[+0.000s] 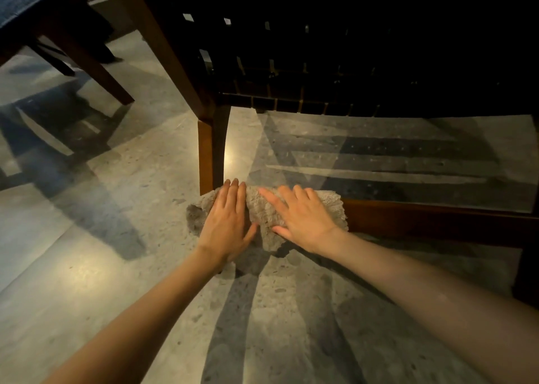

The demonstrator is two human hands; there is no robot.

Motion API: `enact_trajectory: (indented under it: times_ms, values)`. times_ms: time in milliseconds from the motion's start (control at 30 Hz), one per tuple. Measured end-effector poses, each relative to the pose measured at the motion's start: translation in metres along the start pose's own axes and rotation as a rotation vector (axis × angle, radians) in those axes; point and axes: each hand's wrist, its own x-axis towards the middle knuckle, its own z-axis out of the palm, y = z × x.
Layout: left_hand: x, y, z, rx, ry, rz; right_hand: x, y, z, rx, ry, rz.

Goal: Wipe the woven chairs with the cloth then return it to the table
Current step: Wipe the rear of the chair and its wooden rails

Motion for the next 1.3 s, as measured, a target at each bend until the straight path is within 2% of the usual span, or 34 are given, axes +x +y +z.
enact_trajectory:
  times_ms: [100,233,467,600,733,1000,1300]
  values:
    - [0.004,0.004,-0.004,-0.053,-0.021,-0.004,-0.003,0.008,0.004,0.041,0.032,0.012]
    - [0.018,0.039,-0.012,-0.119,-0.042,0.086,-0.03,0.04,0.006,0.123,0.035,0.092]
    - [0.059,0.179,-0.017,-0.17,-0.074,0.262,-0.136,0.145,0.02,0.145,-0.044,0.297]
    - [0.083,0.269,-0.022,-0.15,-0.08,0.372,-0.205,0.204,0.024,0.123,0.006,0.477]
    - [0.093,0.322,-0.023,-0.076,-0.028,0.405,-0.235,0.235,0.025,0.091,-0.116,0.59]
    - [0.086,0.281,-0.012,-0.097,0.0,0.437,-0.216,0.218,0.026,0.07,-0.086,0.537]
    - [0.049,0.102,-0.006,-0.125,-0.023,0.259,-0.083,0.104,0.013,0.184,-0.045,0.267]
